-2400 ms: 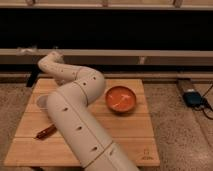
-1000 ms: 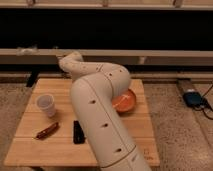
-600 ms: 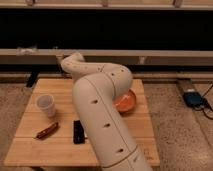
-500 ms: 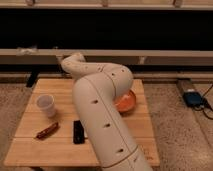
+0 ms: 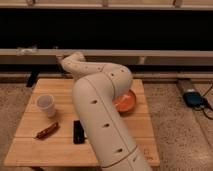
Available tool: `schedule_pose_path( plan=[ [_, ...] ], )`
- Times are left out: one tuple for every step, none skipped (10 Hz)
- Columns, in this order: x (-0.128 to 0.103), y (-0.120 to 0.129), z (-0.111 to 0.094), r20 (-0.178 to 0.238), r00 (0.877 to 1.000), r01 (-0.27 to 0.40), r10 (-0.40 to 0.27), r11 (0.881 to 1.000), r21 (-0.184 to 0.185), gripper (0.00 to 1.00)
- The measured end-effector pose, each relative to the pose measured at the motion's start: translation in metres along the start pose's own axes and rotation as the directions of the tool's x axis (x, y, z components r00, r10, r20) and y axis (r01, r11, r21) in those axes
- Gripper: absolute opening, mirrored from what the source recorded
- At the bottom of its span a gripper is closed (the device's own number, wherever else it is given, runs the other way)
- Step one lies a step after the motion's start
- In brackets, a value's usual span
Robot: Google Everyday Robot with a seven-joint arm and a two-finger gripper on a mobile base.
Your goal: Stand the bottle upright
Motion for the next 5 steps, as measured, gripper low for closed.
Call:
schedule_pose_path(
  plan=[
    [0.007,-0.002,-0.002,0.007,1.000,0.013,-0.013,1.000,-0.006,0.80],
    [0.011,-0.003,-0.003,0.013,1.000,0.024,-0.024,1.000,-0.015,0.80],
    [0.014,-0.003,-0.004,0.024,0.999,0.036,-0.035,0.999,-0.025,0.80],
    [0.023,-0.005,-0.006,0.044,0.997,0.060,-0.058,0.997,-0.045,0.80],
    [0.032,-0.011,-0.007,0.063,0.995,0.086,-0.082,0.995,-0.057,0.80]
  ],
)
